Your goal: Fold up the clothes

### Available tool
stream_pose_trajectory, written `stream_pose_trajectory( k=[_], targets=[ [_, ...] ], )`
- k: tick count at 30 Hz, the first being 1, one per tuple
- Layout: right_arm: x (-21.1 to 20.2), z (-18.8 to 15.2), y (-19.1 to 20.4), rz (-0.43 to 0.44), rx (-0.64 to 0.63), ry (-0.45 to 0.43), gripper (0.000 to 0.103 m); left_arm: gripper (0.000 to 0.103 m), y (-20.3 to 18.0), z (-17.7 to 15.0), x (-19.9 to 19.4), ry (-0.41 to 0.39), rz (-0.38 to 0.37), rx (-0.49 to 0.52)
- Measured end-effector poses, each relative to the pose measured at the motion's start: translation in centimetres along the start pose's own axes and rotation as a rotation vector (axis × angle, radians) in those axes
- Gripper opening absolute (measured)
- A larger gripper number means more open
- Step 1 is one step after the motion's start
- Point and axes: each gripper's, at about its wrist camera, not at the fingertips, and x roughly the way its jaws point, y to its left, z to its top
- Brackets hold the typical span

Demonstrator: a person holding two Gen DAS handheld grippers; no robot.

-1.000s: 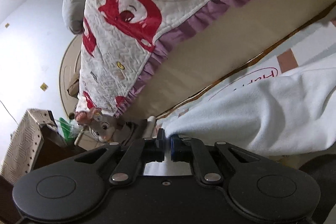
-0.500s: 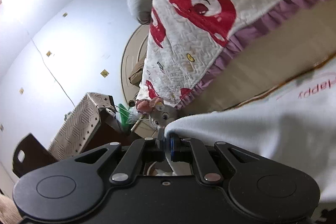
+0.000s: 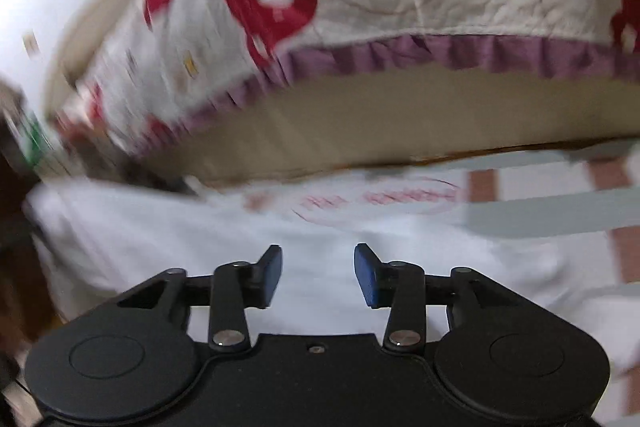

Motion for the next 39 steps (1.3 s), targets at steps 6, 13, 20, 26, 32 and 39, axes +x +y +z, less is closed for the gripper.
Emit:
stream_pose_trajectory(
  k=[6, 13, 20, 26, 32, 39],
  targets=[
    [-0.9, -3.0, 4.0, -0.114, -0.265, 0.084, 0.069, 0.013, 3.3, -1.8, 0.3, -0.002, 0.000, -0.081],
    [3.5, -8.2, 7.6, -0.223, -0.562, 0.336, 0.069, 0.013, 7.6, -5.1, 2.3, 0.056, -0.015, -0.192],
    [8.0, -10.6, 9.5, -0.311, -0.748, 0.362, 0.069, 0.013, 11.6, -5.8, 2.5, 0.039, -0.029, -0.305],
    [6.8, -8.2, 8.9, -0.315, -0.669, 0.195, 0.069, 0.013, 13.1, -6.4, 3.4, 0.066, 0.034, -0.323],
    [5.6, -4.4, 4.6, -0.541, -0.396, 0.088, 0.072, 0.012, 13.7, -8.7, 6.0, 0.204, 0.054, -0.424],
    [3.4, -4.7, -5.8, -0.397, 0.260, 0.094, 0.086, 0.013, 14.3, -11.3, 8.0, 0.332, 0.016, -0.588]
  ],
)
